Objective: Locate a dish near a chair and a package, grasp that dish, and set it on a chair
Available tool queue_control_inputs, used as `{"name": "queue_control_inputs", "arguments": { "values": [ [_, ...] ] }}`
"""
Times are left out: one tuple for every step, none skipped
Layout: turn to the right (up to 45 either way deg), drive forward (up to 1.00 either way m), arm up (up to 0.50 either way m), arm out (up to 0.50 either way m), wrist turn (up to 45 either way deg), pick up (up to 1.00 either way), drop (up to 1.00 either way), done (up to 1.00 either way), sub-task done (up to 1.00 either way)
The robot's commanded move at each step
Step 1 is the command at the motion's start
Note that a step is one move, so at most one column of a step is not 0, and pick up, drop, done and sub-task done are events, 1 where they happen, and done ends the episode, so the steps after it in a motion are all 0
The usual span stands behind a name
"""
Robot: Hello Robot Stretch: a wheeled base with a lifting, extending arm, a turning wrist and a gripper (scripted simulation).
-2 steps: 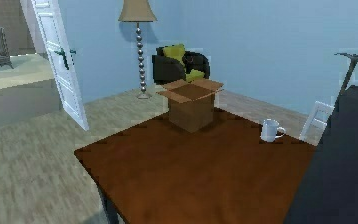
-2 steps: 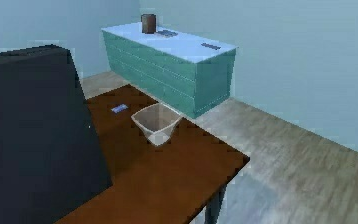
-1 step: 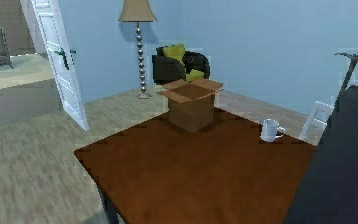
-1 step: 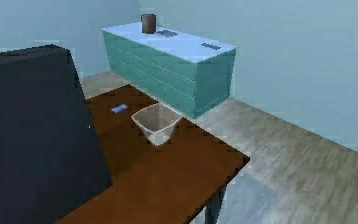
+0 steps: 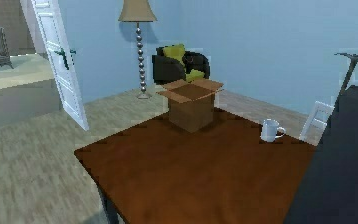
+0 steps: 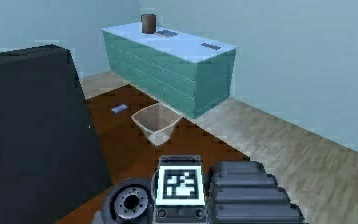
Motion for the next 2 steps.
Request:
{"name": "queue_control_inputs", "arguments": {
  "values": [
    [0.0, 0.00, 0.00, 0.34, 0.0, 0.00, 0.00, 0.00, 0.00],
    [0.0, 0.00, 0.00, 0.00, 45.0, 0.00, 0.00, 0.00, 0.00]
  ]
}}
